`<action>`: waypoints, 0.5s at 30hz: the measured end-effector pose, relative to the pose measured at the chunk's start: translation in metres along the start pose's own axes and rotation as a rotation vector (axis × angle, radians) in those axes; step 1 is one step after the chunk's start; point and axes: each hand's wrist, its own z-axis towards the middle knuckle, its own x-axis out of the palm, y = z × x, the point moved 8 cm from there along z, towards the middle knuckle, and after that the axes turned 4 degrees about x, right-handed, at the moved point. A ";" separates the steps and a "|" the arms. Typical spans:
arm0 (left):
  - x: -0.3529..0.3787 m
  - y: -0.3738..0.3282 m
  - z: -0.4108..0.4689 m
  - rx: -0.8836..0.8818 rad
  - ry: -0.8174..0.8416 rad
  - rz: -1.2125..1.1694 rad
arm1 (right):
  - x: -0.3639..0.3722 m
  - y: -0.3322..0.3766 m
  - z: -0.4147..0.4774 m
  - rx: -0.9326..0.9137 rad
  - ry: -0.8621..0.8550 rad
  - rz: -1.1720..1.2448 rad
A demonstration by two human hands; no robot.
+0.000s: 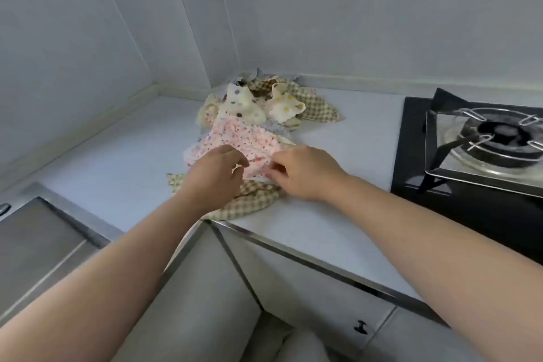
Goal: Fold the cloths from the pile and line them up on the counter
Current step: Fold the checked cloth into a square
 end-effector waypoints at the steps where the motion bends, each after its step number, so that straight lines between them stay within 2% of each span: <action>1: 0.000 0.005 -0.006 -0.017 -0.007 -0.007 | 0.007 0.005 -0.003 0.010 0.013 -0.015; 5: -0.003 0.015 -0.031 -0.089 0.009 -0.031 | 0.027 0.020 -0.018 0.088 0.037 -0.073; 8: 0.003 0.012 -0.044 -0.068 0.069 -0.075 | 0.021 0.024 -0.025 0.191 -0.014 -0.028; 15: -0.038 0.001 -0.049 -0.029 -0.163 -0.137 | -0.046 0.063 -0.037 0.209 -0.149 0.195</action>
